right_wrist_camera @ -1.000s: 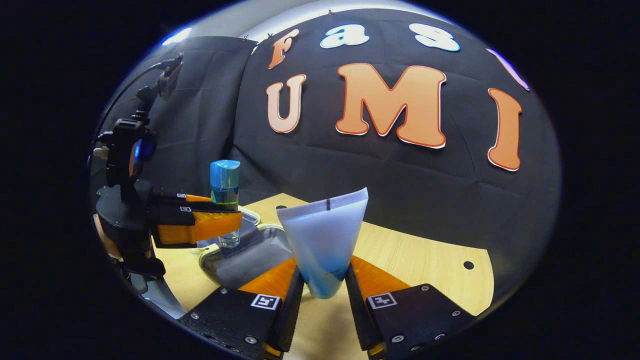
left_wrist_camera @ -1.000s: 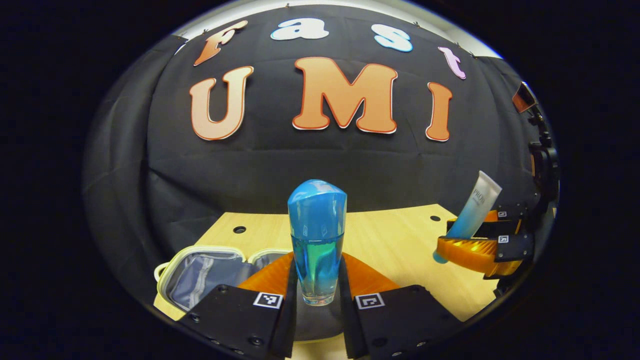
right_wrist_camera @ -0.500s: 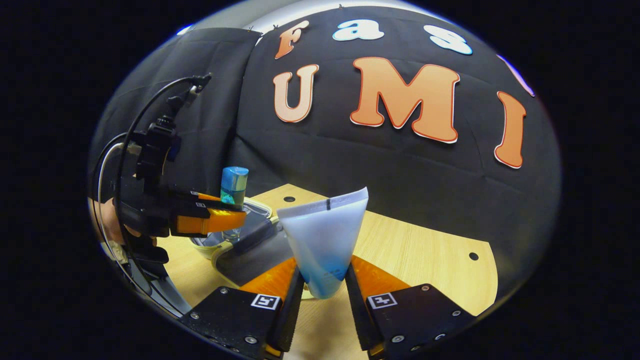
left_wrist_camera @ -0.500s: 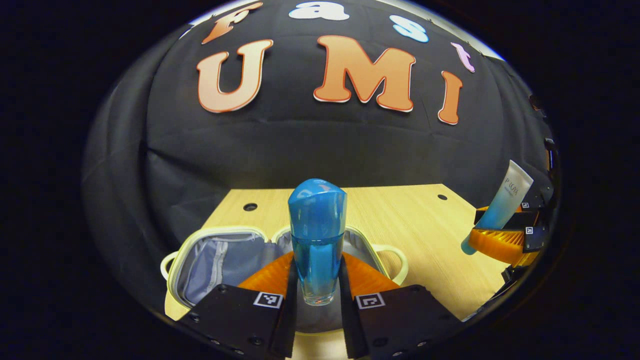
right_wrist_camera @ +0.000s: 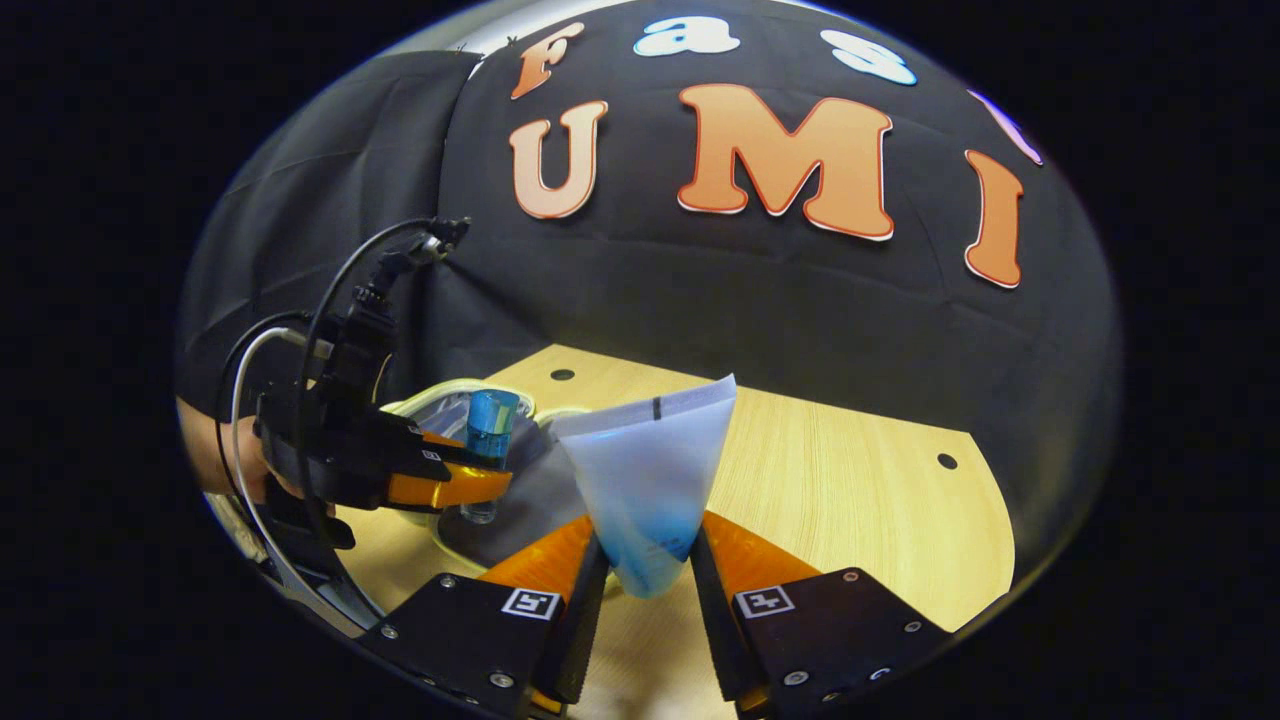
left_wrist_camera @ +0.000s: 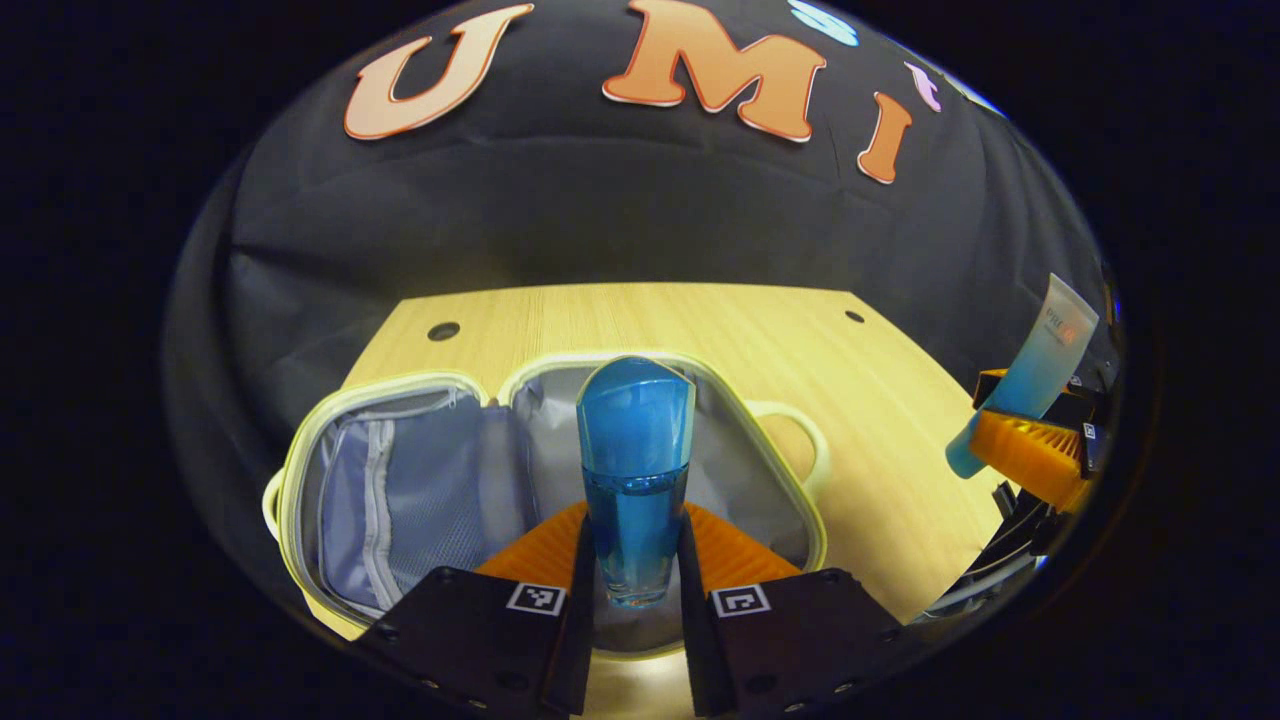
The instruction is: First open the suitcase, pack the skin care products into it, and then close the suitcase.
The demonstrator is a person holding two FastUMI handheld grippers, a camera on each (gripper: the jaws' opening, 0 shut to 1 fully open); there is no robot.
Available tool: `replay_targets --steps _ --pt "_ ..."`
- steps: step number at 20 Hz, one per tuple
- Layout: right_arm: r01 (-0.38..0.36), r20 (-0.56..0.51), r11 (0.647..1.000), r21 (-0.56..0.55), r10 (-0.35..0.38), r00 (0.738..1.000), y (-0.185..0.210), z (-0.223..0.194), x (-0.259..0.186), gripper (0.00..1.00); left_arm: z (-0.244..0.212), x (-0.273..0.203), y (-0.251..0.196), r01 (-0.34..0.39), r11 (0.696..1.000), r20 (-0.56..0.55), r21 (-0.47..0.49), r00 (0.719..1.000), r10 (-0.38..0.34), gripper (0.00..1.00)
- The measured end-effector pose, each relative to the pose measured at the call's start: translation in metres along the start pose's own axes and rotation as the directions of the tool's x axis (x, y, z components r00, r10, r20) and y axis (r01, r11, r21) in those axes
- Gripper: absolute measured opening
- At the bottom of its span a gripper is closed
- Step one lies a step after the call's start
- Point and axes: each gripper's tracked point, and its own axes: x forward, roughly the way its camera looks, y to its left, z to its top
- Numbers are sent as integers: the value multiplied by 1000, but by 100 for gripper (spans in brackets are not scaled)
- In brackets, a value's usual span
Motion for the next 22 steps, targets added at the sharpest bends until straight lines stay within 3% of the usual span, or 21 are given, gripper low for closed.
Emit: replay_targets --steps 12,22 --pt "-106 -38 993 58 108 993 -5 -2 49 49 -39 47 9 -59 989 -204 -134 978 30 39" --pt "-221 -81 969 110 231 970 2 -14 84 49 -37 87 7 -142 990 -308 -21 943 129 39"
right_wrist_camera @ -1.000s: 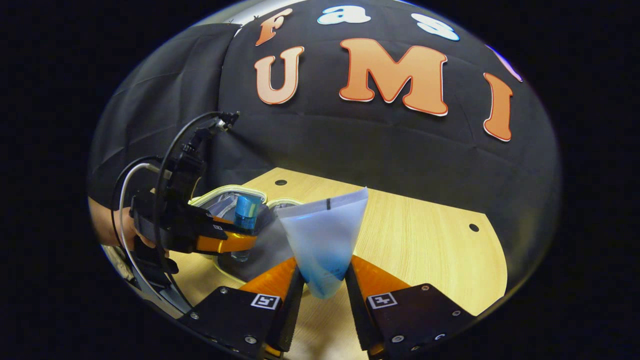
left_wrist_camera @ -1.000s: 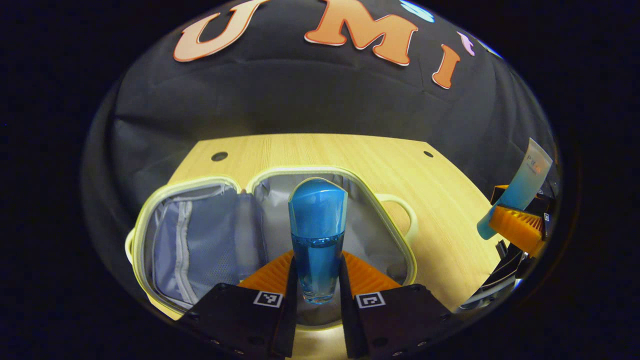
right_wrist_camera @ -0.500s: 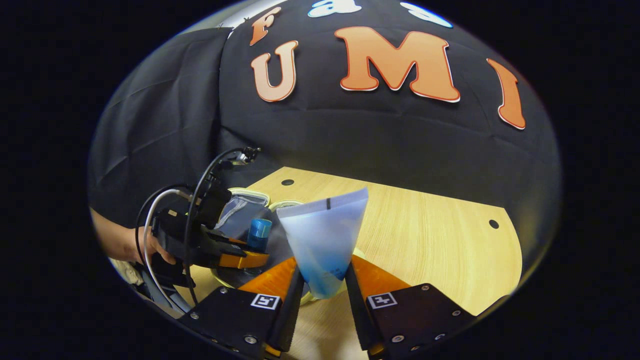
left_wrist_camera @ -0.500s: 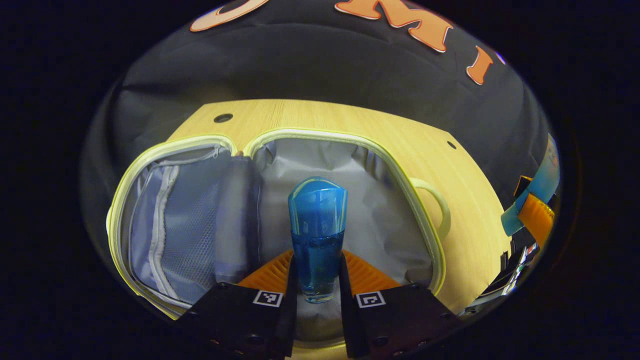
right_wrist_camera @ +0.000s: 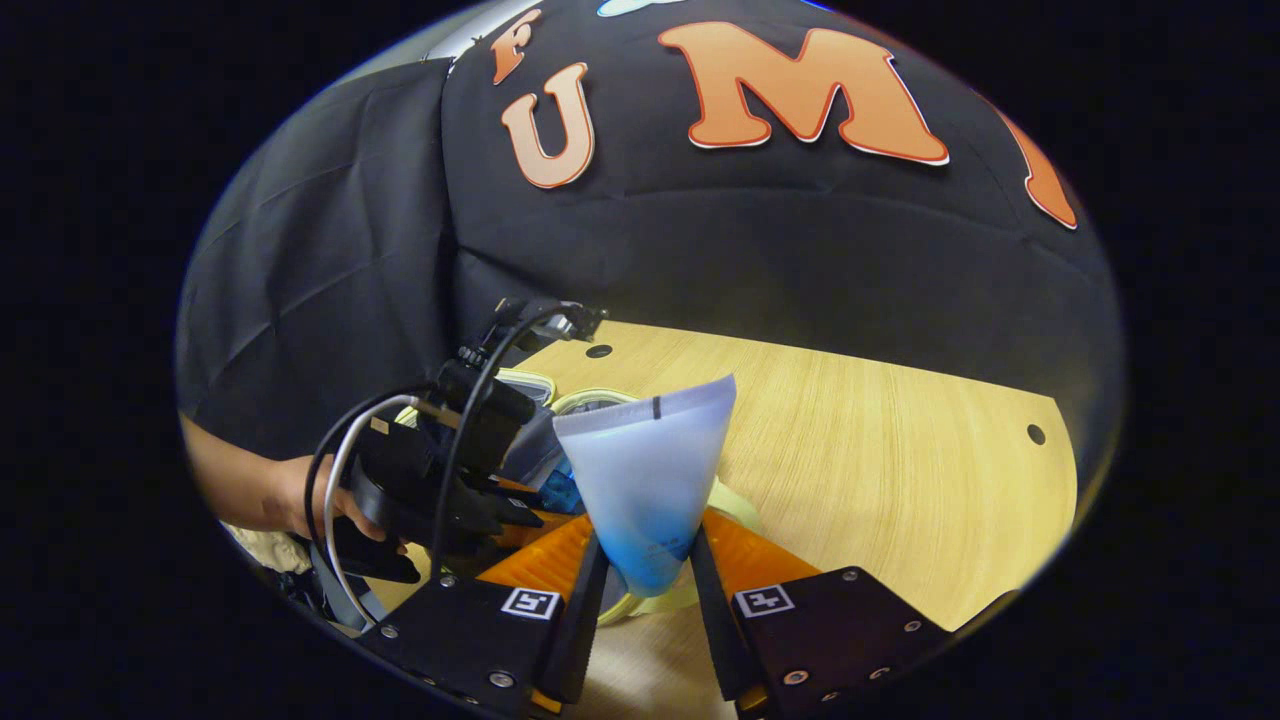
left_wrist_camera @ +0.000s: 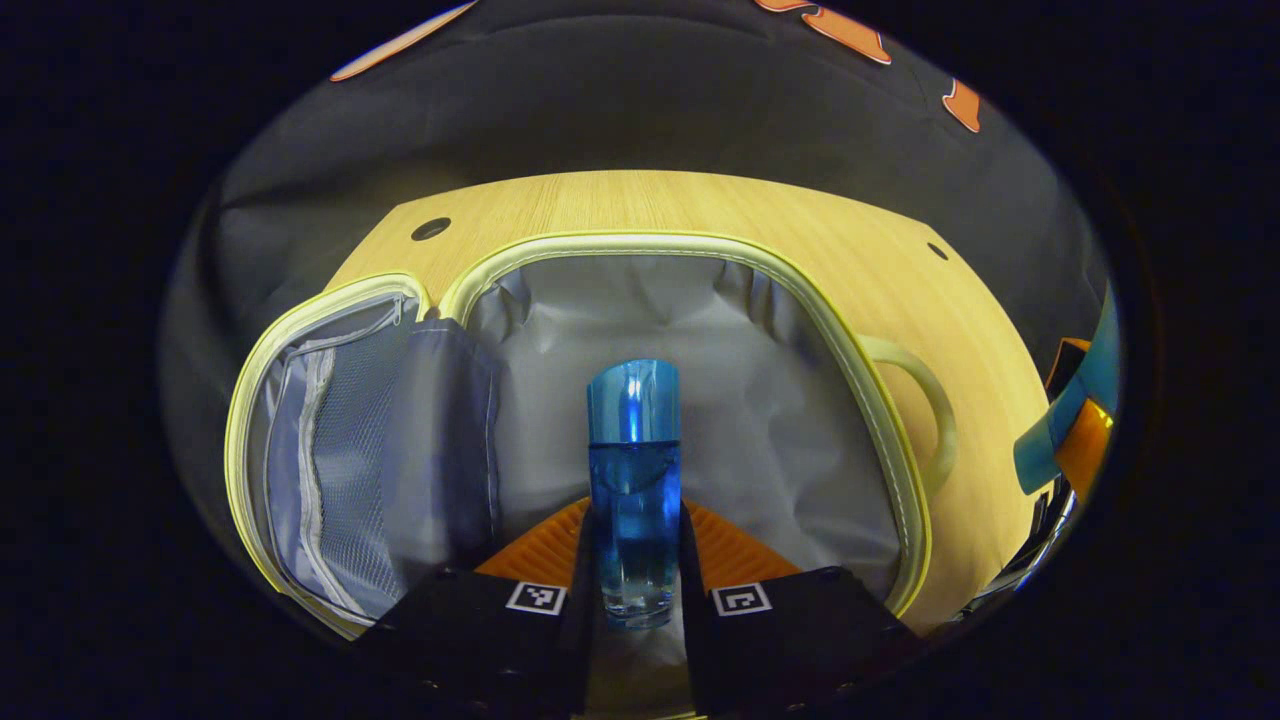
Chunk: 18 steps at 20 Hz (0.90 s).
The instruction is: First open the suitcase, pack the skin care products into it, and then close the suitcase.
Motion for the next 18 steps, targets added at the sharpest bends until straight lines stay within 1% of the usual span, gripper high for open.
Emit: replay_targets --steps 2,4,6,8,9,11,12,13,15,17,18 --pt "-15 -15 1000 6 15 1000 -1 -3 5 50 -7 5 2 -21 1000 -37 -5 999 21 39" --pt "-22 -26 1000 7 23 999 -1 -6 11 49 -7 7 4 -24 1000 -37 -20 999 23 41" --pt "-27 -32 1000 11 27 999 0 -7 15 49 -7 4 7 -37 999 -27 -36 999 36 44" --pt "-39 -43 999 22 39 998 4 -10 21 50 -8 1 12 -33 998 -12 -60 999 33 50" --pt "-47 -50 999 26 48 998 7 -10 23 50 -7 -2 14 -36 997 0 -75 999 36 50" --pt "-53 -62 998 31 55 997 9 -13 27 49 -4 -15 15 -31 994 45 -102 998 36 57" --pt "-52 -68 998 39 55 996 11 -16 27 49 -4 -22 19 -45 992 65 -115 997 53 59" --pt "-52 -77 998 46 55 996 12 -16 29 49 -3 -30 22 -46 990 89 -136 994 58 65" --pt "-48 -93 998 46 52 994 14 -22 31 49 0 -51 22 -38 982 136 -188 989 64 73" --pt "-56 -104 997 49 60 993 19 -25 33 49 2 -71 32 -63 978 177 -198 979 99 81" --pt "-61 -111 997 53 67 992 21 -27 35 49 4 -82 38 -80 977 200 -196 972 120 81"
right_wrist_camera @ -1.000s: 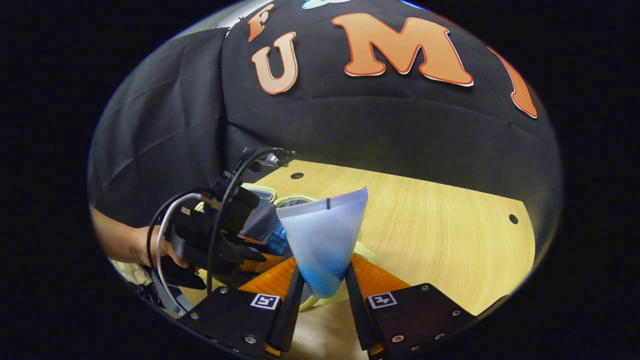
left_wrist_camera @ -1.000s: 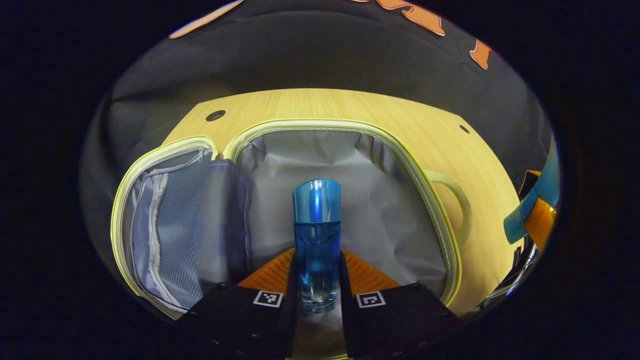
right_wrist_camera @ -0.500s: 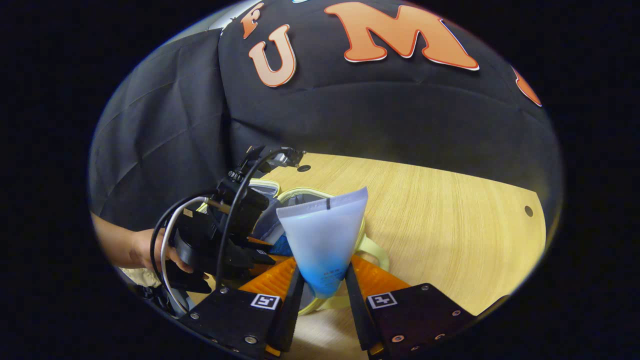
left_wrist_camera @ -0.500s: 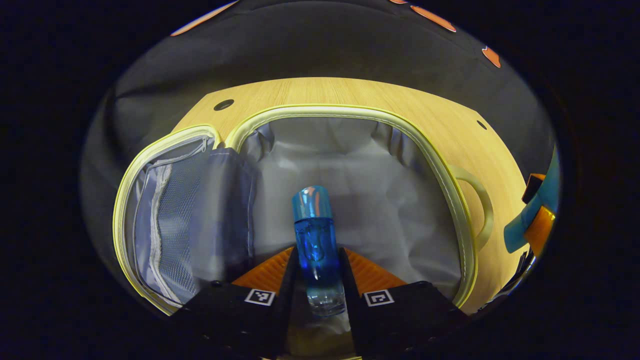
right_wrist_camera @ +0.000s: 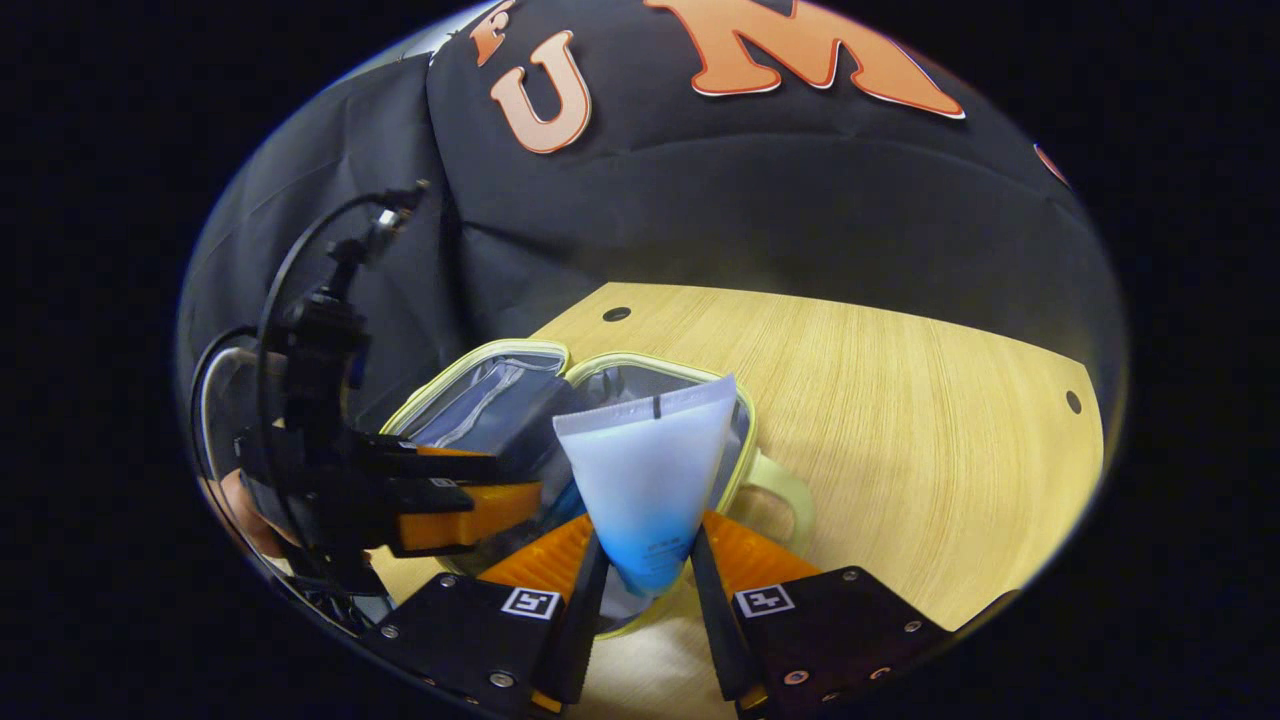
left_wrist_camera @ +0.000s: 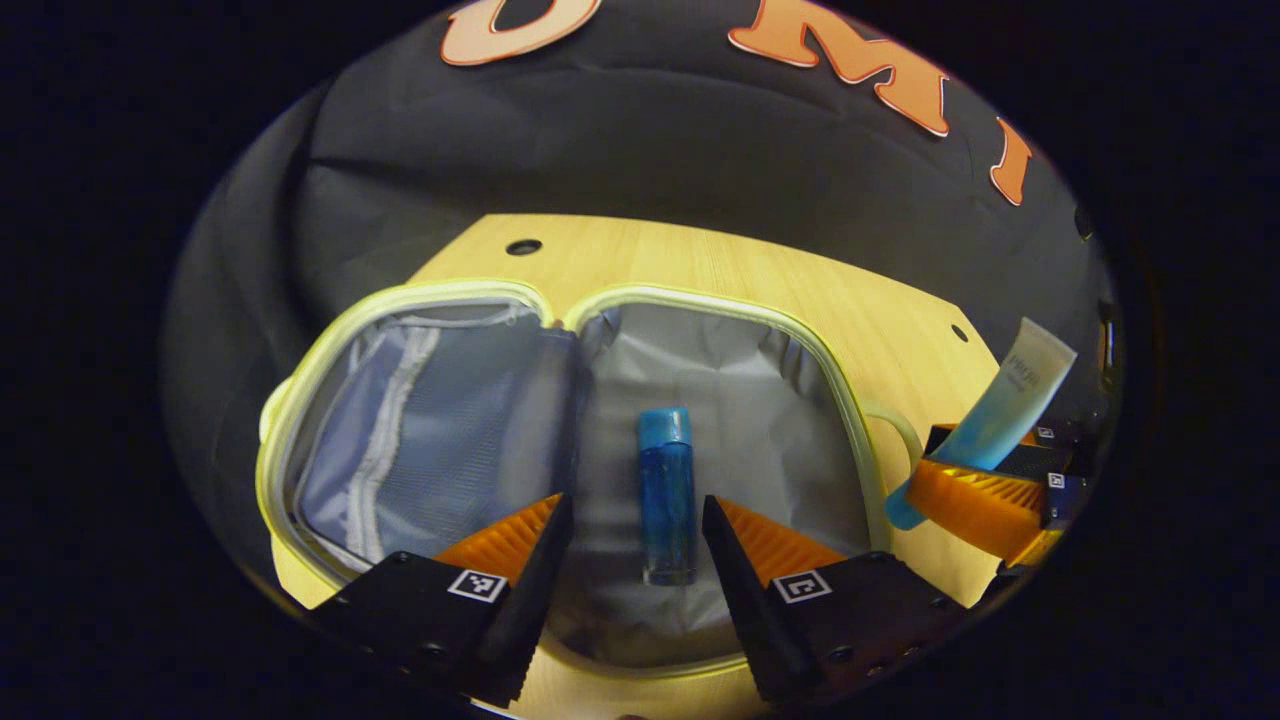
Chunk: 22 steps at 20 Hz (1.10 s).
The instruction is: First open the suitcase, pack the skin care products into it, and then close the suitcase.
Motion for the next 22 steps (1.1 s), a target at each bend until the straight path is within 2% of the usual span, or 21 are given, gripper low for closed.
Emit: replay_targets --steps 4,11,15,17,22 --pt "-18 -39 999 34 20 999 12 -8 11 49 14 -35 32 -76 997 75 -12 994 77 81" --pt "-17 -146 989 147 39 989 21 -26 43 49 18 -99 114 -212 968 142 -134 963 230 81" --pt "4 -193 985 173 29 981 25 -35 63 49 3 -112 143 -264 941 128 -212 947 295 81" --pt "38 -218 985 166 -1 976 23 -41 70 50 -3 -120 152 -284 929 122 -236 940 319 81" --pt "97 -241 973 211 -44 969 21 -42 82 49 -8 -131 171 -304 914 119 -268 931 344 81"
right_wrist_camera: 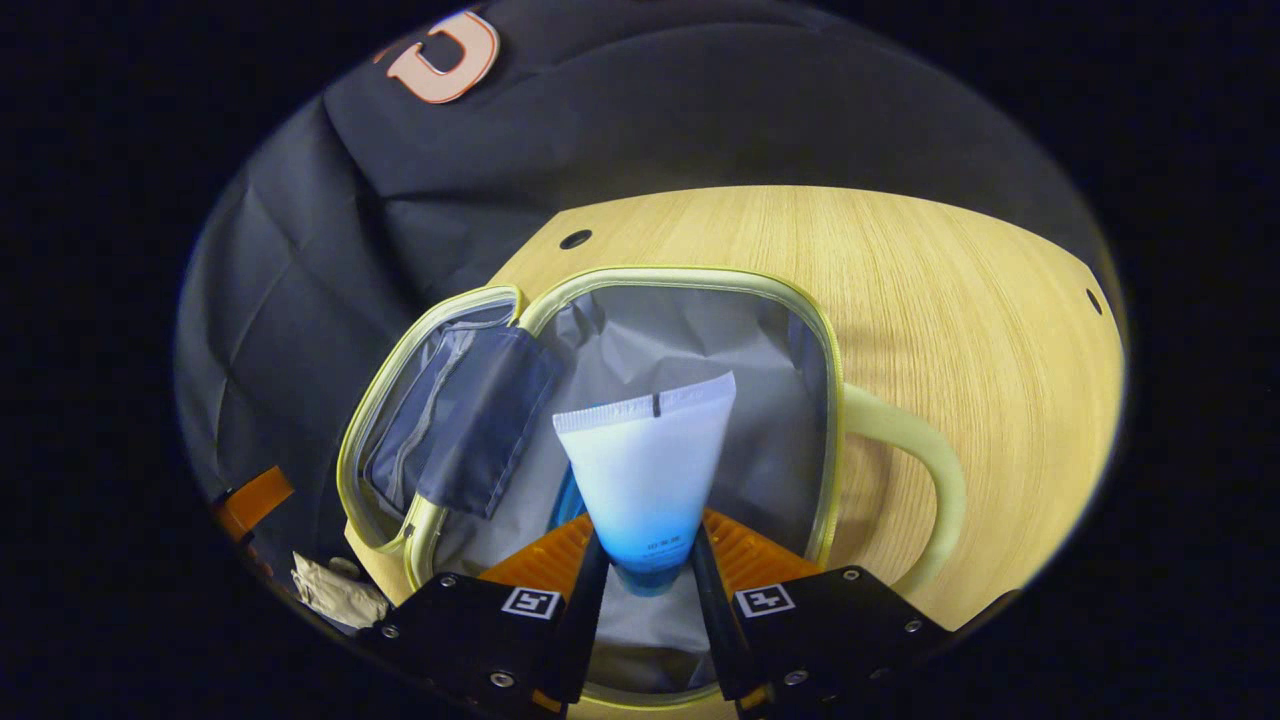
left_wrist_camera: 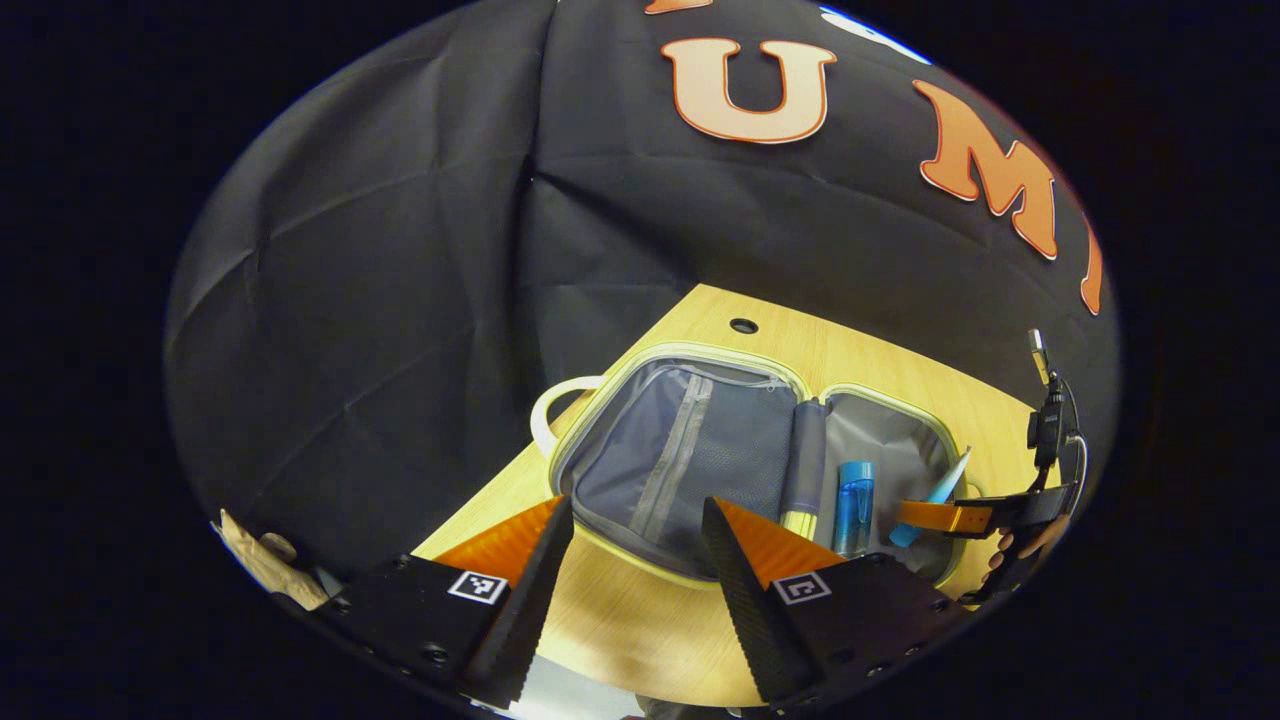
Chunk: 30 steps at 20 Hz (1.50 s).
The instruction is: First open the suitcase, pack the skin care products into it, and then close the suitcase.
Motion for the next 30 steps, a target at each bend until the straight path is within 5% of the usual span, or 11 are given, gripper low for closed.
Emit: replay_targets --steps 9,10,17,25,30 --pt "37 32 998 55 -38 999 -10 10 -28 55 0 18 24 9 998 -19 -63 1000 -10 81" --pt "48 52 997 54 -51 997 -15 15 -39 64 2 22 28 8 998 -15 -66 1000 -9 81" --pt "126 207 991 51 -134 969 -34 40 -108 82 27 49 66 28 992 2 -119 1000 -28 81" --pt "214 372 975 65 -223 901 -53 61 -192 89 32 108 99 80 982 -65 -173 994 -92 82" --pt "278 453 959 59 -274 848 -71 74 -242 91 36 158 108 92 954 -117 -286 985 -130 86"
